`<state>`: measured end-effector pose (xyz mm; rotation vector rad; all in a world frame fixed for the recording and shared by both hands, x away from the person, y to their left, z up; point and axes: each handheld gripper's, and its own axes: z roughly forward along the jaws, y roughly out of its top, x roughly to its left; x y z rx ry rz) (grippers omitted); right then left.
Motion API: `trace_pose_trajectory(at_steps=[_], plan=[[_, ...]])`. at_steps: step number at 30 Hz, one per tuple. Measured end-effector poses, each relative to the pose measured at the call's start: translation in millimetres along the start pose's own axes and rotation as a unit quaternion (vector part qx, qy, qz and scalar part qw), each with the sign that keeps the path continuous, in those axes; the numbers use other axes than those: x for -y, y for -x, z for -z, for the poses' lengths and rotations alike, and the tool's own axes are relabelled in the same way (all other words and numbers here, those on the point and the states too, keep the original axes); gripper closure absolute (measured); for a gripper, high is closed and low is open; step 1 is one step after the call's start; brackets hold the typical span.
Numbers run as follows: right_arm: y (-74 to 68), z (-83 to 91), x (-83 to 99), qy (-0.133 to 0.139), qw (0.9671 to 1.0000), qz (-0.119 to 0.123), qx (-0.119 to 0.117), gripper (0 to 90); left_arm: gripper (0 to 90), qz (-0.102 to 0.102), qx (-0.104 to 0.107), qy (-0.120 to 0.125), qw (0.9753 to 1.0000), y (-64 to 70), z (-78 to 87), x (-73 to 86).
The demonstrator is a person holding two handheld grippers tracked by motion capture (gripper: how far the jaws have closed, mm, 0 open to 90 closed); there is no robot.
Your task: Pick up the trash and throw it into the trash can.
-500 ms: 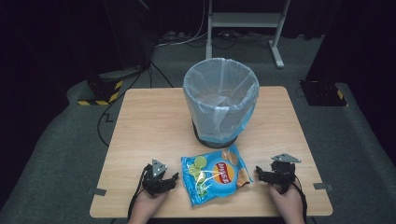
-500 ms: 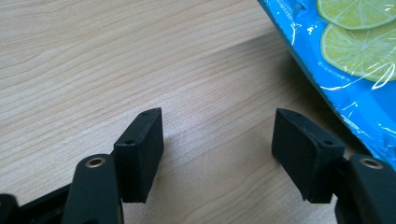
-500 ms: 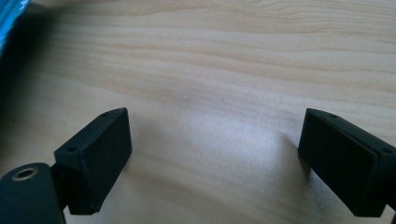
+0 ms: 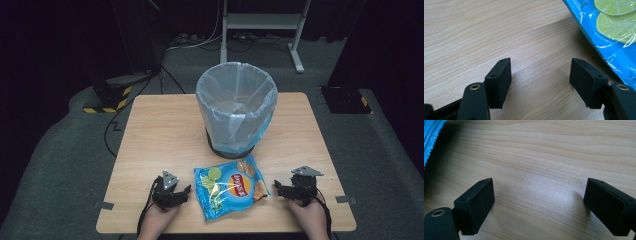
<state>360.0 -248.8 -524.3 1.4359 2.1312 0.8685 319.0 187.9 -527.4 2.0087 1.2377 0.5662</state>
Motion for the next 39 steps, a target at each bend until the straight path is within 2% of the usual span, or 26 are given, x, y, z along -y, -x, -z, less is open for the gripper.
trace_pose_trajectory(at_steps=[8,11,15,17,19,22,27,29,33,39], plan=[[1.5,1.5,1.1,0.008,1.0,-0.003,0.005,14.8,34.2,-0.001,-0.001,-0.001,1.0,-0.4,0.7,0.3],[3.4,3.8,2.3,0.014,0.9998,-0.013,-0.001,21.0,34.0,-0.002,-0.001,-0.003,1.0,-0.6,0.8,0.2],[2.0,6.7,3.5,0.017,0.9998,-0.009,-0.008,26.8,33.8,-0.002,0.001,-0.002,1.0,-0.5,0.6,0.2],[-1.5,10.1,3.1,0.021,0.9997,-0.004,-0.014,30.0,33.8,-0.003,0.001,-0.002,1.0,-0.7,0.7,0.2],[-6.0,16.2,0.1,0.036,0.9992,0.01,-0.012,30.3,33.8,-0.001,0.003,-0.003,1.0,-0.7,0.7,0.1],[-11.9,25.8,-6.5,0.053,0.9983,0.013,-0.021,30.0,33.9,-0.002,0.004,-0.002,1.0,-0.8,0.4,-0.1],[-28.4,43.0,-22.3,0.095,0.9945,0.025,-0.036,27.9,33.7,-0.002,0.004,-0.002,1.0,-0.7,0.5,0.0],[-32.9,45.0,-26.7,0.103,0.9935,0.028,-0.041,27.2,33.7,-0.002,0.006,-0.003,1.0,-0.6,0.6,0.0],[-42.9,42.6,-32.8,0.101,0.9929,0.035,-0.053,29.5,33.7,-0.004,0.01,-0.002,0.9999,-0.6,0.6,0.0],[-54.1,29.7,-33.6,0.088,0.9931,0.024,-0.074,31.2,33.8,-0.003,0.011,-0.001,0.9999,-0.9,0.5,0.0]])
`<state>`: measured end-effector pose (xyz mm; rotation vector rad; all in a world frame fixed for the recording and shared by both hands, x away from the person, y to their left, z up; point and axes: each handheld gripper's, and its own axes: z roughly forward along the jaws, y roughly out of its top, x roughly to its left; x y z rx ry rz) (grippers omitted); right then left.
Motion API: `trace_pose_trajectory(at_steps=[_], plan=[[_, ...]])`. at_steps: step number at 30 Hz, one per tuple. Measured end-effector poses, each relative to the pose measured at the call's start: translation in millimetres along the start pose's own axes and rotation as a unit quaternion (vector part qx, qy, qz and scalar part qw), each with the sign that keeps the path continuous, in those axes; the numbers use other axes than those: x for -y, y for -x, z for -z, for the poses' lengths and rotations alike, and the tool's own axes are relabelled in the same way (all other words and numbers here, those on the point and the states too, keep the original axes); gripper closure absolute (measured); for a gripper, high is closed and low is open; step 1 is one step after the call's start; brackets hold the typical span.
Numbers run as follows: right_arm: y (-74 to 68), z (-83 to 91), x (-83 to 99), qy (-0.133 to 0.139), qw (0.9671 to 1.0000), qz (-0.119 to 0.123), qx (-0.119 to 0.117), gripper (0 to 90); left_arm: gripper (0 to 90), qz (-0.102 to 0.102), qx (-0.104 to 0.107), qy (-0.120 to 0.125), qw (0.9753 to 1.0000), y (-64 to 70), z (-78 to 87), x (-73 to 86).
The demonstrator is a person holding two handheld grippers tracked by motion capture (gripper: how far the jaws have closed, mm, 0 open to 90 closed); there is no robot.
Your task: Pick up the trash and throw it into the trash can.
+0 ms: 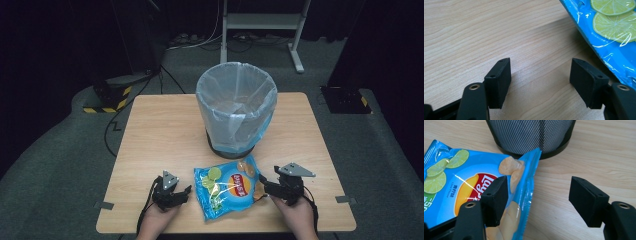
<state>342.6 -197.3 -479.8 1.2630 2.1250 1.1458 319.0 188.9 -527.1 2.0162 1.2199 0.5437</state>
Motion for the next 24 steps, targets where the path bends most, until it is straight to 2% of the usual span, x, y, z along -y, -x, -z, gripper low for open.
trace_pose_trajectory(at_steps=[5,7,10,11,16,24], plan=[[-6.0,-12.5,4.9,-0.02,0.9997,-0.007,-0.013,32.8,33.7,0.002,0.001,0.0,1.0,-0.2,0.0,0.1],[-9.4,-17.7,7.2,-0.027,0.9995,-0.003,-0.016,36.8,33.7,0.002,0.001,0.0,1.0,-0.1,0.0,0.1],[-13.2,-24.9,12.8,-0.038,0.9991,-0.003,-0.02,49.2,33.7,0.002,0.003,0.001,1.0,-0.2,0.1,0.1],[-14.1,-26.4,14.5,-0.04,0.999,-0.007,-0.019,50.6,33.7,0.002,0.003,0.001,1.0,-0.2,0.1,0.1],[-16.8,-30.0,22.2,-0.034,0.9993,-0.014,-0.006,69.0,33.6,0.002,0.004,0.001,1.0,-0.4,0.1,0.1],[-16.3,-29.4,22.7,-0.031,0.9994,-0.015,-0.004,84.9,33.6,0.002,0.005,0.001,1.0,-0.5,0.1,0.1]])
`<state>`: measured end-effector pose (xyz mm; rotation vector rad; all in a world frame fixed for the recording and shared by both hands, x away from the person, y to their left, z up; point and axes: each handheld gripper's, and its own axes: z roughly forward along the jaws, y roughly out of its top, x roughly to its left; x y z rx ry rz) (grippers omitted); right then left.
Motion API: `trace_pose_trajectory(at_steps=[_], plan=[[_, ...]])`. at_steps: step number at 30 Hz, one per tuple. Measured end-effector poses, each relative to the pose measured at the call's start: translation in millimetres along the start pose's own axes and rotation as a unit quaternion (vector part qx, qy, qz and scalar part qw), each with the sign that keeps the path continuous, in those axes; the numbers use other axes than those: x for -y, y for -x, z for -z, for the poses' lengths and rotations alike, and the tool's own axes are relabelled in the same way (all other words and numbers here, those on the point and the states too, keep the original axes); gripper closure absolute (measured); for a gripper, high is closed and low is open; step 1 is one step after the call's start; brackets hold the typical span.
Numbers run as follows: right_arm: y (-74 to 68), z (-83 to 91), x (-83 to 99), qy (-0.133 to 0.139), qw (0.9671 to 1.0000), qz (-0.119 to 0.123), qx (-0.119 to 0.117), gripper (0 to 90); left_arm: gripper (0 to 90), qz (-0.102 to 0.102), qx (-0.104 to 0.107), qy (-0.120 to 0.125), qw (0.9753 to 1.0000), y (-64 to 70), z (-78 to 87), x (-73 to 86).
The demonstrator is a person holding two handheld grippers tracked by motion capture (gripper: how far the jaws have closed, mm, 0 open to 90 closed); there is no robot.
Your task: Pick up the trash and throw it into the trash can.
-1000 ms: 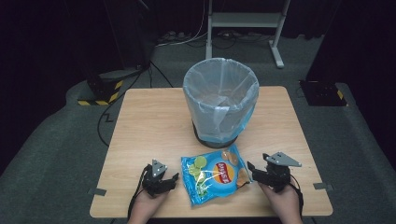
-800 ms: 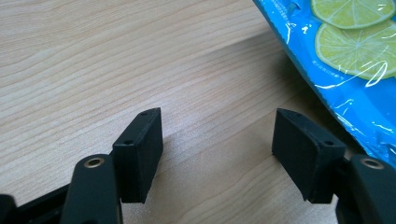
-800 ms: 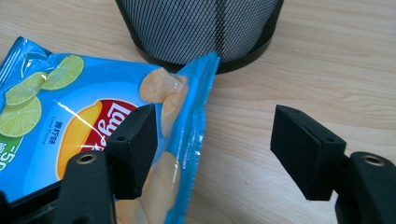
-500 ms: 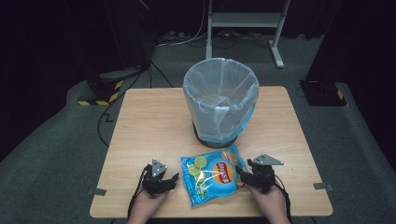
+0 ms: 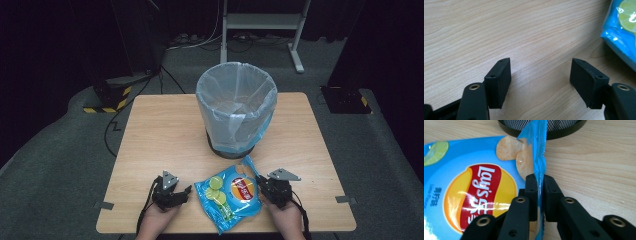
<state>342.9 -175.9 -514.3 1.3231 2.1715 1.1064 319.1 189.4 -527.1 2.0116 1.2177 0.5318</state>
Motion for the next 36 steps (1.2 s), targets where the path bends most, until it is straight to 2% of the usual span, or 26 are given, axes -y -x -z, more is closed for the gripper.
trace_pose_trajectory(at_steps=[6,11,18,28,36], plan=[[6.6,5.5,-0.3,0.011,0.9999,-0.01,-0.005,87.8,33.6,0.0,0.0,0.0,1.0,0.0,0.0,0.0],[20.7,18.1,-2.6,0.033,0.9988,-0.037,-0.004,88.0,33.7,0.0,0.0,0.0,1.0,0.1,0.0,0.0],[36.1,40.7,-5.0,0.065,0.9957,-0.066,-0.003,88.1,33.8,-0.003,-0.002,0.0,1.0,0.3,-0.1,-0.1],[48.4,67.2,-9.8,0.102,0.9899,-0.097,-0.019,88.2,34.0,-0.003,-0.003,-0.001,1.0,0.7,-0.2,-0.1],[52.5,81.6,-16.3,0.126,0.9863,-0.105,-0.023,88.2,34.0,-0.003,-0.004,-0.001,1.0,0.8,-0.2,-0.1]])
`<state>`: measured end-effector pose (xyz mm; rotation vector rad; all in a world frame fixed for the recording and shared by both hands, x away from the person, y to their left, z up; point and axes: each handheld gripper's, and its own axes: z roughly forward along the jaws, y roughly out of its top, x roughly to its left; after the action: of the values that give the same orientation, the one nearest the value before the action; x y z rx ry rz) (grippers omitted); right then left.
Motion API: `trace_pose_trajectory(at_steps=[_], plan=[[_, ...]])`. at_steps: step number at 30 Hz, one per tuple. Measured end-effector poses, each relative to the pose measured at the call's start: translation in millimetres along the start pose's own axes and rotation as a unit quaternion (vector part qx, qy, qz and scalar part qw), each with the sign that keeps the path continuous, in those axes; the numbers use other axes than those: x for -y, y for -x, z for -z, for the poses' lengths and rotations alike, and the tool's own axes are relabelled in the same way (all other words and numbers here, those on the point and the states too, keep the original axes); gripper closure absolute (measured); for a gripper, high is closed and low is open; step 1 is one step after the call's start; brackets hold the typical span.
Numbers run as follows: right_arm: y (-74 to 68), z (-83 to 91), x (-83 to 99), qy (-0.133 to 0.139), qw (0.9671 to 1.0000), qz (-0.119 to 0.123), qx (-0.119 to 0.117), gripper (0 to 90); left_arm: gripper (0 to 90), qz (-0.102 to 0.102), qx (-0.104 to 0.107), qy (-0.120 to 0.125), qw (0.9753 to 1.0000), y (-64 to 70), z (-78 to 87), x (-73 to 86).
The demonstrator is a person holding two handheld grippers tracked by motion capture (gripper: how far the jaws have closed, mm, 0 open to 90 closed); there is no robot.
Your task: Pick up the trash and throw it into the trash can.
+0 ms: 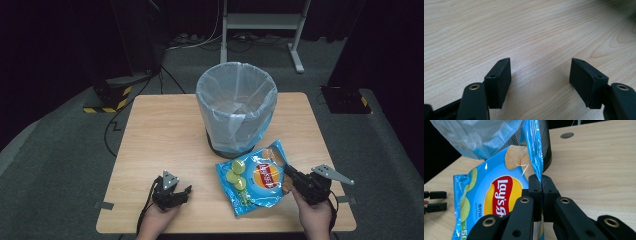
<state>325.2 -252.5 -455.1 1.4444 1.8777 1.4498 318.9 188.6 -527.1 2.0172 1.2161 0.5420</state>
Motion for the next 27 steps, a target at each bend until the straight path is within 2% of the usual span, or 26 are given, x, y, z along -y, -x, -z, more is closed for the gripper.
trace_pose_trajectory(at_steps=[19,27], plan=[[-11.5,26.9,-31.0,0.057,0.9981,0.003,-0.024,88.2,33.9,0.0,0.001,0.0,1.0,-0.3,0.1,0.0],[-18.4,39.4,-50.9,0.093,0.9952,0.01,-0.03,88.2,33.9,0.0,0.001,0.0,1.0,-0.4,0.1,0.0]])
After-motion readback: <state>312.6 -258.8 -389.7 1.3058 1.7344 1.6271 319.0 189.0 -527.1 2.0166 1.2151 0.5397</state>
